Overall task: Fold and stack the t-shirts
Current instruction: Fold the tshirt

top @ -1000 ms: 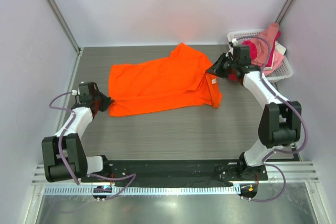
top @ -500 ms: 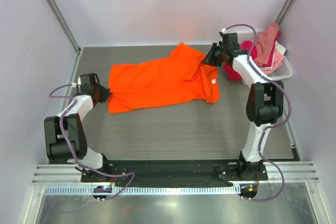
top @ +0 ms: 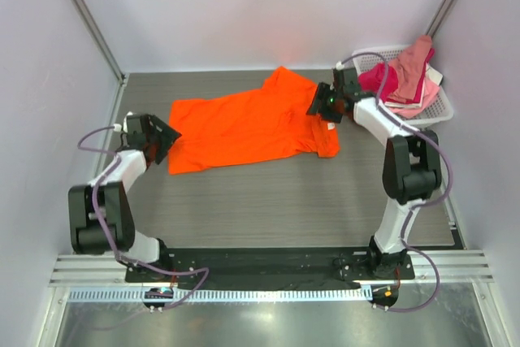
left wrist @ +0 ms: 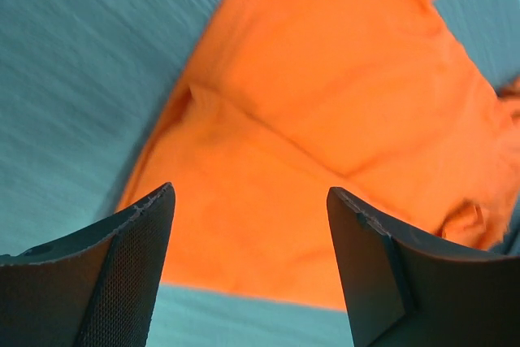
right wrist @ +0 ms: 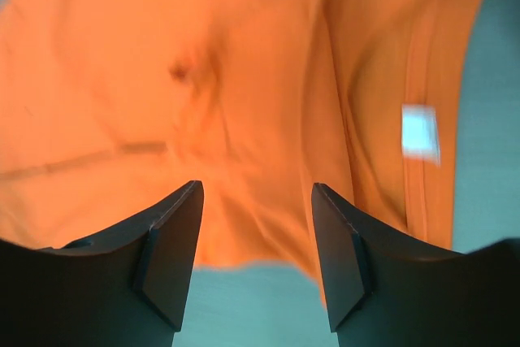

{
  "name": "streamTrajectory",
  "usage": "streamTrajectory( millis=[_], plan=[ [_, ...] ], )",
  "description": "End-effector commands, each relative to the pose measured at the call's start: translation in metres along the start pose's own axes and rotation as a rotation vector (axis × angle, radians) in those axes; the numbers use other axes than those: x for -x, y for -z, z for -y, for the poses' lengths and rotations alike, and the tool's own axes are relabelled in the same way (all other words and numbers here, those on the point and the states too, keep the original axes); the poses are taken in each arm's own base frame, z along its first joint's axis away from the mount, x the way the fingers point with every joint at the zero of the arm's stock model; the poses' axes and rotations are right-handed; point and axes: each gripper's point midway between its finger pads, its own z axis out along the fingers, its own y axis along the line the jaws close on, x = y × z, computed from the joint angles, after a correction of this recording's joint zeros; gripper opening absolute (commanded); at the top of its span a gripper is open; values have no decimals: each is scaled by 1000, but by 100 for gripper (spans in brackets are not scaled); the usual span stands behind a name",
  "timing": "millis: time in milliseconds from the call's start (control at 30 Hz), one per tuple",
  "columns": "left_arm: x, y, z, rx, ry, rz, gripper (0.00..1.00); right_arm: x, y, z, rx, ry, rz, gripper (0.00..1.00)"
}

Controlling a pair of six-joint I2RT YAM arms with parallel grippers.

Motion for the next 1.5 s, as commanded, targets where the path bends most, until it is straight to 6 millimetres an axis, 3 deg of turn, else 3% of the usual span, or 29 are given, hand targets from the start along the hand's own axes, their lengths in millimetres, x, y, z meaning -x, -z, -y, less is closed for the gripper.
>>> streamTrajectory(
  millis=[0, 200, 400, 767, 867, 1000, 1067, 1100, 1200, 1467],
  plan=[
    [-8, 27, 5, -58, -56, 40, 76, -11, 35, 5, -63, 65, 109, 61],
    [-40, 33, -30, -23, -39, 3, 76, -71, 40, 40, -190, 130, 93, 59],
    [-53, 19, -38, -1, -25, -48, 67, -90, 36, 49, -228, 147, 98, 58],
    [-61, 9, -50, 43, -7, -77, 58, -92, 20, 67, -311, 138, 116, 49],
    [-61, 10, -53, 51, -10, -69, 52, -84, 25, 74, -358, 128, 154, 38],
    [-57, 13, -63, 88, -23, -41, 38, -82, 27, 78, -384, 118, 168, 8],
    [-55, 14, -70, 117, -31, -23, 29, -80, 29, 78, -389, 114, 178, 1],
    [-54, 16, -73, 126, -41, -13, 19, -80, 30, 78, -391, 112, 182, 1],
    [-42, 18, -88, 175, -32, 25, 0, -76, 35, 80, -406, 103, 206, 1],
    [-25, 21, -100, 181, -2, 30, 0, -61, 52, 111, -484, 0, 259, 1]
  ],
)
